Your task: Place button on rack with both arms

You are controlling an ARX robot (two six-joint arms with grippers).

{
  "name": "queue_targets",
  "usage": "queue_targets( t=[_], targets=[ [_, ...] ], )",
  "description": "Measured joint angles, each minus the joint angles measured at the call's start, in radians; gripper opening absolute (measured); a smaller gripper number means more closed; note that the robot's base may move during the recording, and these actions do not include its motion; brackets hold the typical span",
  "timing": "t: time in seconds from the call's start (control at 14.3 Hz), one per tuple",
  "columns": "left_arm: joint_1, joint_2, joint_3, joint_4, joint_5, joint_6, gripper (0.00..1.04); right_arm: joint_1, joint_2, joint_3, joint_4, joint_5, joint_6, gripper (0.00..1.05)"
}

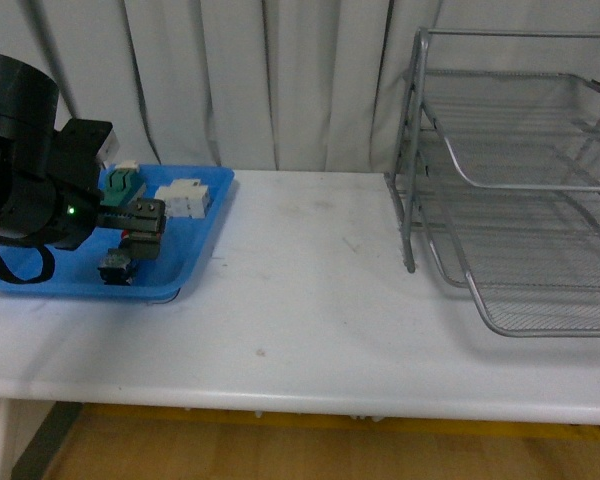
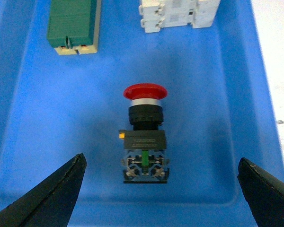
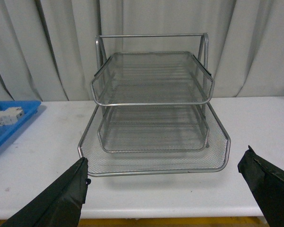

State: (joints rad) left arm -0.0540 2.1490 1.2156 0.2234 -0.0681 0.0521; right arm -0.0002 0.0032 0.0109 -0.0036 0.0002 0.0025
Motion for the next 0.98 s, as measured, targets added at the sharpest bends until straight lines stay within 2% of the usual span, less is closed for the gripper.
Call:
queue_targets(
  t=[0.14,0.28,0.49,0.7,0.77,0.84,0.98],
  targets=[
    [0.016,0.03,0.047,-0.075,0.048,0.0,0.98,0.0,0.0,0.0,0.0,0.0,0.0,0.98],
    [0.014,0.06,0.073,-0.085,0.063,-0.001,0.98,0.0,0.0,0.0,0.0,0.0,0.0,0.98],
    [0.012,0.116,0.11,-0.096,0.052,0.0,0.98,0.0,0.0,0.0,0.0,0.0,0.0,0.98],
    [0.012,0.23,0.243,-0.156,0.023,0.002,0.98,0.0,0.0,0.0,0.0,0.0,0.0,0.98],
    [0.012,0.241,0.26,-0.158,0.011,0.007,0.65,0.0,0.0,0.0,0.0,0.0,0.0,0.98],
    [0.011,0.241,0.26,-0.158,0.011,0.008,0.54,0.0,0.0,0.0,0.0,0.0,0.0,0.98],
    [0.011,0.241,0.26,-0.158,0.01,0.008,0.41,0.0,0.0,0.0,0.0,0.0,0.0,0.98]
  ],
)
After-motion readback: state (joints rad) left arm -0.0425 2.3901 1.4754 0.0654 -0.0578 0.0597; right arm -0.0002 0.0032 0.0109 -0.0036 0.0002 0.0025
